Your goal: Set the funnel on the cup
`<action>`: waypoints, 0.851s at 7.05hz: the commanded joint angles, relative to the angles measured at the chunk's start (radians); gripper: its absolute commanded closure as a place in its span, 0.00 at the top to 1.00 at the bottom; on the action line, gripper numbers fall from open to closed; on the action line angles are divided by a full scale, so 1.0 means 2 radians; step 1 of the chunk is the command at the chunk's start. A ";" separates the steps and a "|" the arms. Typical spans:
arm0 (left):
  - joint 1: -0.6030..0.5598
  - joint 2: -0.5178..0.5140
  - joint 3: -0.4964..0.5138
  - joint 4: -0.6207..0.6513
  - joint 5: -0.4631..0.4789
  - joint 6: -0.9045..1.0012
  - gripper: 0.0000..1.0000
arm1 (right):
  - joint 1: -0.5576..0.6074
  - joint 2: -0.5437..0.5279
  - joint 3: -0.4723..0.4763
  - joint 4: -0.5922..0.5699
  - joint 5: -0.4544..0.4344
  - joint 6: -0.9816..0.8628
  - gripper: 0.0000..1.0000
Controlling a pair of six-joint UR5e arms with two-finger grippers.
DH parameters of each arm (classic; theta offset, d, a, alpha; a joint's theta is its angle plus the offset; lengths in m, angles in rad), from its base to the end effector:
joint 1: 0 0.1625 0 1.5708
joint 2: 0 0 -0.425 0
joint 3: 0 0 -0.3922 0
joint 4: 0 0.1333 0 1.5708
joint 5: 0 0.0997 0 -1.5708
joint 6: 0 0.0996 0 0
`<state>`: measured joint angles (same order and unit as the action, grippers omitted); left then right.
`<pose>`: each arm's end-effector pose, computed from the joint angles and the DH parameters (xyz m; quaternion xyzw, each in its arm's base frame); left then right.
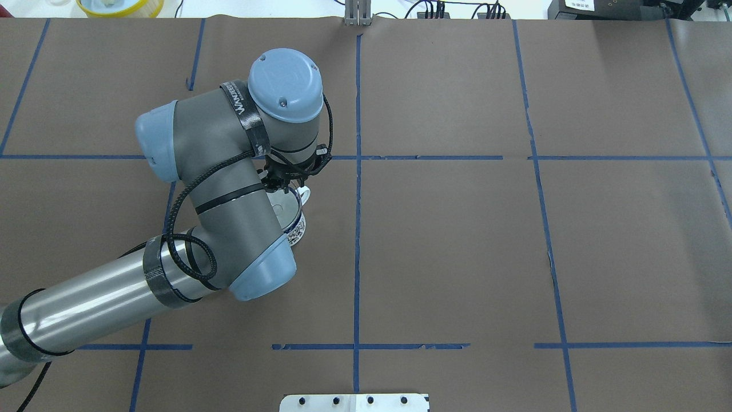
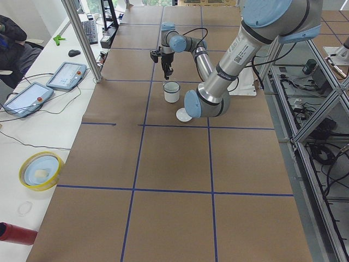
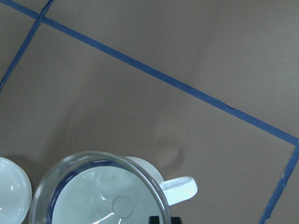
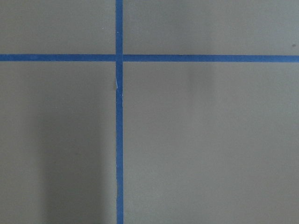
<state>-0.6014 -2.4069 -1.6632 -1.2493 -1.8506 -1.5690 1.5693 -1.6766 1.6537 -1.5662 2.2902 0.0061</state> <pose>0.5064 -0.4758 0.1551 -0.0392 0.3221 -0.2393 0.9151 0.0670 -0.4456 0.6708 -0.0099 -0.3519 0.0054 0.9360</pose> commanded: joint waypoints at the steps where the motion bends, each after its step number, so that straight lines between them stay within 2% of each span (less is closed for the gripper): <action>1: -0.001 0.005 -0.032 0.000 0.001 0.007 1.00 | 0.000 0.000 0.000 0.000 0.000 0.000 1.00; 2: -0.008 0.018 -0.075 0.002 0.000 0.021 1.00 | 0.000 0.000 0.000 0.000 0.000 0.000 1.00; 4: -0.072 0.052 -0.139 0.009 -0.006 0.139 1.00 | 0.000 0.000 0.000 0.000 0.000 0.000 1.00; 5: -0.119 0.089 -0.170 0.007 -0.032 0.223 1.00 | 0.000 0.000 0.000 0.000 0.000 0.000 1.00; 6: -0.181 0.135 -0.175 0.004 -0.087 0.335 1.00 | 0.000 0.000 0.000 0.000 0.000 0.000 1.00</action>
<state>-0.8313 -2.2351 -1.9761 -1.2358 -1.9251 -1.1360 1.5692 -1.6767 1.6536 -1.5662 2.2903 0.0062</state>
